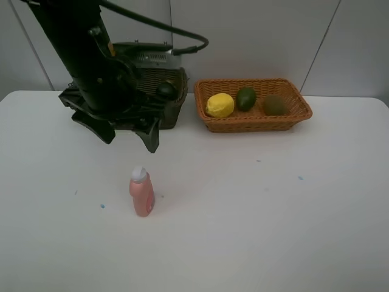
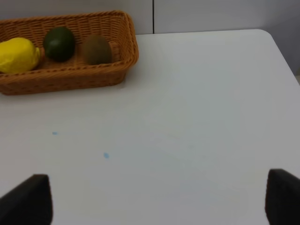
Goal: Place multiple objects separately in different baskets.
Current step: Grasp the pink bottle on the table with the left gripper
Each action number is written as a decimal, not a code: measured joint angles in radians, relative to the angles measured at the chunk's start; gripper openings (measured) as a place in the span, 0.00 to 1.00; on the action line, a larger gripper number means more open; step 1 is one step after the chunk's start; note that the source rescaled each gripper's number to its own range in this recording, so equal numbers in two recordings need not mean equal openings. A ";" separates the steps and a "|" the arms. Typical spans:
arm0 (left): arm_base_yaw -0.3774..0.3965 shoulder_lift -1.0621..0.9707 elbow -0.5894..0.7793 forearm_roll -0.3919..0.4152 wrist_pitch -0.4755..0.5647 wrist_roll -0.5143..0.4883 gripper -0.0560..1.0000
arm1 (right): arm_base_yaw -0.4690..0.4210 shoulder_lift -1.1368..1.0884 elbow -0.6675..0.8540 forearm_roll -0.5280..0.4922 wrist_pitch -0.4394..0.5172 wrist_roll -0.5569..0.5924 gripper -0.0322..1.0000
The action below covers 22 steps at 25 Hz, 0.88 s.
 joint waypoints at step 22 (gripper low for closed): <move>-0.046 0.074 0.156 -0.033 -0.207 -0.001 0.96 | 0.000 0.000 0.000 0.000 0.000 0.000 1.00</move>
